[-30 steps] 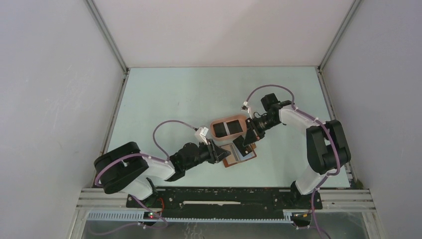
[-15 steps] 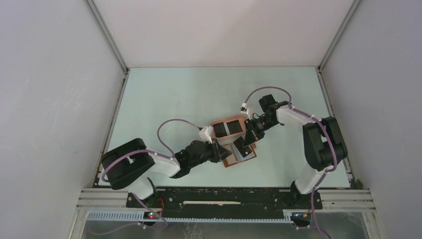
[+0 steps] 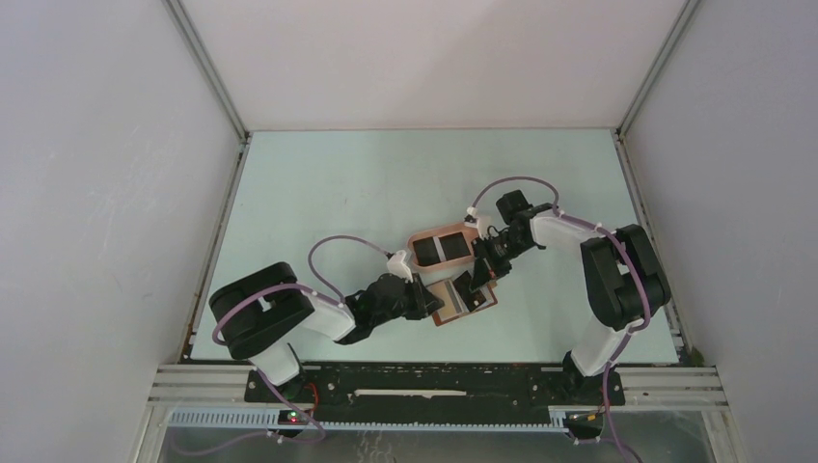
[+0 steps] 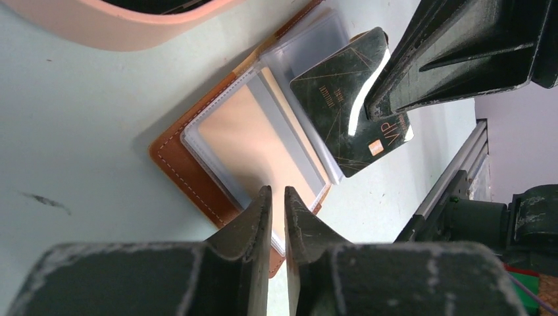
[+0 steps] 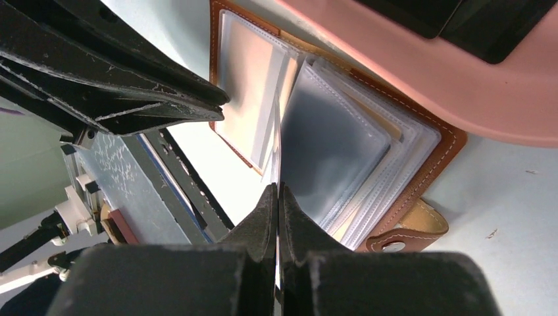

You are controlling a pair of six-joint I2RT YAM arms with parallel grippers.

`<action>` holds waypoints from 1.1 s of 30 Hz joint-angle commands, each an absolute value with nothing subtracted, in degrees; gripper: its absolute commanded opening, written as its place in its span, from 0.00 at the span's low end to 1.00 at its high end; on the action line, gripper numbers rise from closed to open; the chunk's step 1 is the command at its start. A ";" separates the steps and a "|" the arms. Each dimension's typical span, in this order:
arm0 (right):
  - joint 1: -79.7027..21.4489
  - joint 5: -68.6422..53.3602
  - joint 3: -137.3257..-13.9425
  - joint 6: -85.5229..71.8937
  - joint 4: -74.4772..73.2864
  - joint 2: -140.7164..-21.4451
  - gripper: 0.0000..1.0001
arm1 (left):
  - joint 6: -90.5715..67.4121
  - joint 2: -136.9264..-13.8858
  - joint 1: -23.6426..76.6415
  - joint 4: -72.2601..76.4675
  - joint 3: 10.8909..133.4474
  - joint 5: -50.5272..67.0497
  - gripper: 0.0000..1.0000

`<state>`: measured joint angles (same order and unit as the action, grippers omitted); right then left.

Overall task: Put the credit cards into the card holder
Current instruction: Insert the credit card into the card holder.

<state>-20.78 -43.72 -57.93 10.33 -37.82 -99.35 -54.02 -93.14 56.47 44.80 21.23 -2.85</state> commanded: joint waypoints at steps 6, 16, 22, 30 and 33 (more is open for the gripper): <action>-20.69 -42.18 -56.26 5.55 -34.34 -99.65 0.00 | -55.81 -94.10 56.78 43.38 22.66 -3.51 0.16; -19.21 -51.11 -56.72 4.85 -34.05 -95.70 0.00 | -56.16 -94.08 56.87 43.42 22.37 -3.34 0.14; -18.95 -52.87 -55.28 2.80 -31.25 -94.09 0.00 | -56.33 -94.31 56.91 43.42 22.52 -3.15 0.14; -21.05 -47.71 -55.29 1.14 -30.62 -98.17 0.00 | -56.34 -94.24 56.95 43.42 22.68 -3.25 0.14; -20.66 -45.21 -55.26 1.14 -30.80 -98.16 0.00 | -56.31 -94.39 56.95 43.42 22.68 -3.17 0.14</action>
